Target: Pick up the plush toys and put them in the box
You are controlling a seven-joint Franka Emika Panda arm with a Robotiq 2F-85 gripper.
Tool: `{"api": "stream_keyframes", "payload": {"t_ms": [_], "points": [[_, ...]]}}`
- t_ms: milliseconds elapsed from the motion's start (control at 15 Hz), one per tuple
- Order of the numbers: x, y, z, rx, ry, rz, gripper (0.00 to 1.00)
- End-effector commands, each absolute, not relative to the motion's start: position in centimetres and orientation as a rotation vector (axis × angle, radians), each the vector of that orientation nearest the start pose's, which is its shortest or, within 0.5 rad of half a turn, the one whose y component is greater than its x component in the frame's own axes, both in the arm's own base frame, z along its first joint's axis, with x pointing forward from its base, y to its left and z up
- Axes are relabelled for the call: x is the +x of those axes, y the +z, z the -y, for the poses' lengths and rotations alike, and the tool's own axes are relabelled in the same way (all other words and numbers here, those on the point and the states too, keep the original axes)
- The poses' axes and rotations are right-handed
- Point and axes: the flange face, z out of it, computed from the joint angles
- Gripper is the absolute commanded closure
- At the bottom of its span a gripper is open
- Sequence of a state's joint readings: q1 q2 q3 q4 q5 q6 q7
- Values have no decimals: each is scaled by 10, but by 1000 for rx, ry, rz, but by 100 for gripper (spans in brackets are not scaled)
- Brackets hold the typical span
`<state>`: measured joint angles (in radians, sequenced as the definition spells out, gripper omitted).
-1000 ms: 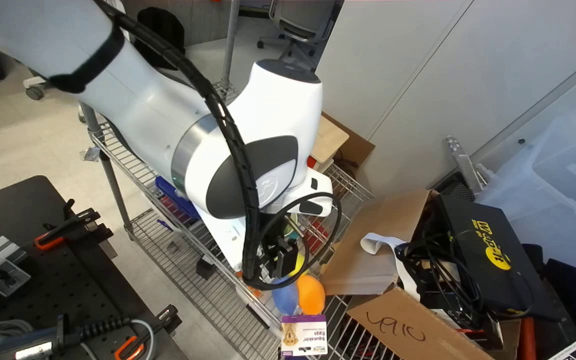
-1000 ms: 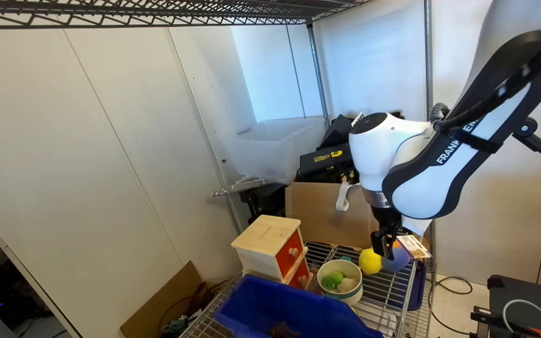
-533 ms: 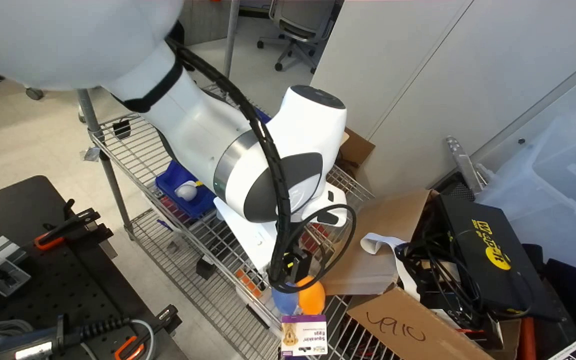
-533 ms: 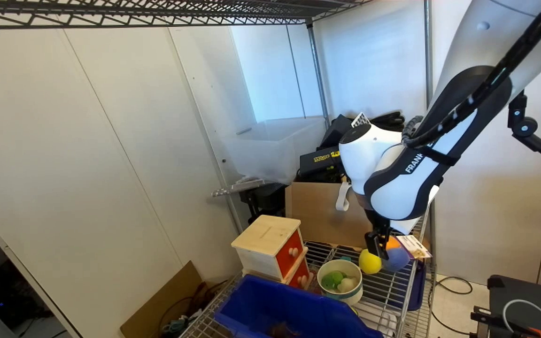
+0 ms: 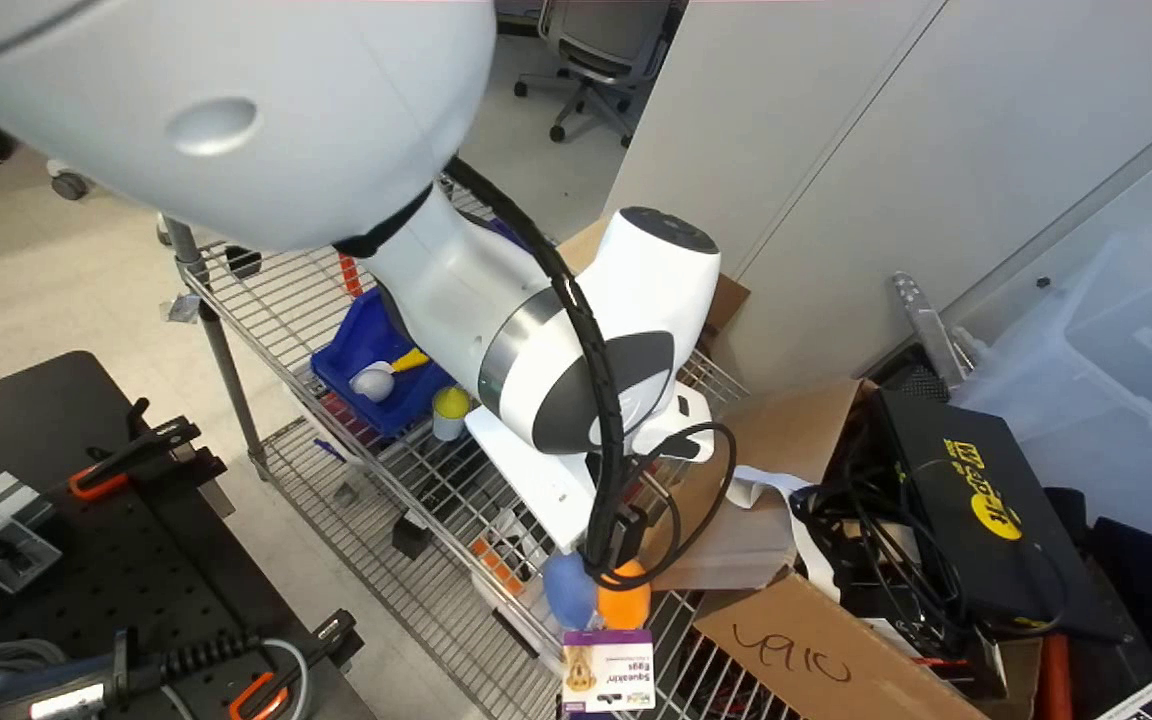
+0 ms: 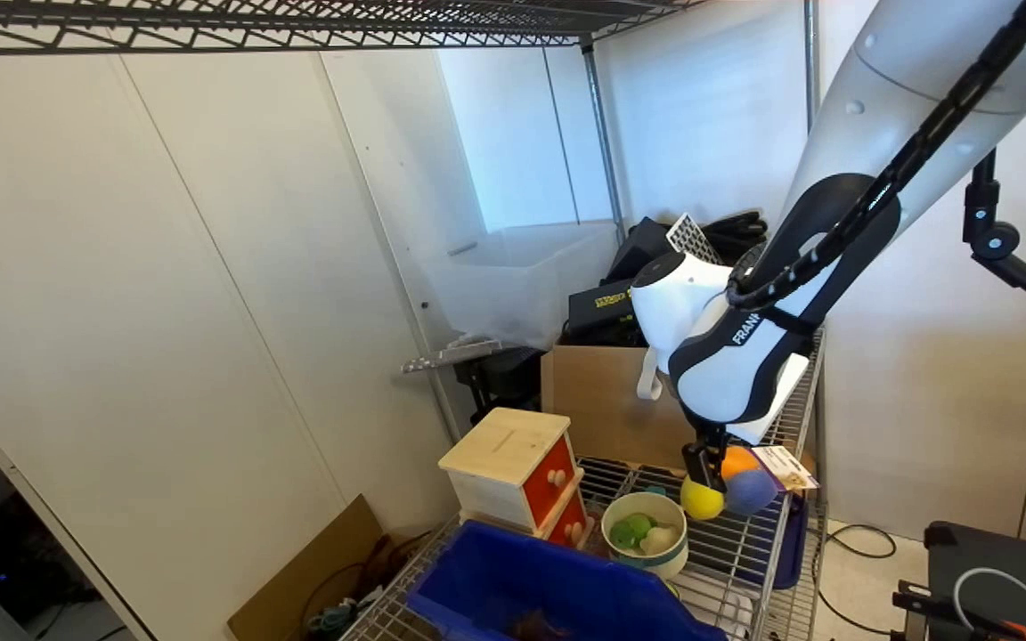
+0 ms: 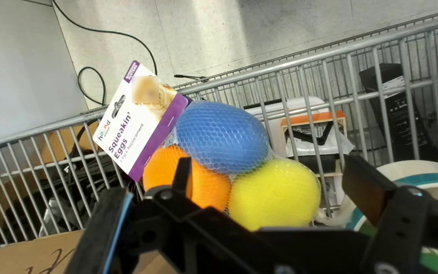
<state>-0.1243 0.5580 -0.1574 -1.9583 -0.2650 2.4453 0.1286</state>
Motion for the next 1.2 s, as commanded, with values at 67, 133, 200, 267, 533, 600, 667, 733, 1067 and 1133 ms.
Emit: {"api": "stream_keyframes", "payload": {"t_ms": [67, 133, 200, 267, 533, 600, 667, 733, 1067, 1133], "points": [[605, 182, 174, -3306, 154, -263, 0], [606, 181, 173, -3299, 152, -207, 0], [607, 181, 173, -3296, 148, -129, 0], [607, 181, 173, -3309, 143, -12, 0], [607, 181, 172, -3319, 149, 351, 0], [607, 181, 172, -3316, 146, 425, 0], [607, 181, 173, -3317, 147, 482, 0], [608, 180, 175, -3316, 149, 527, 0], [604, 170, 187, -3318, 194, 643, 0], [604, 168, 190, -3318, 202, 654, 0]]}}
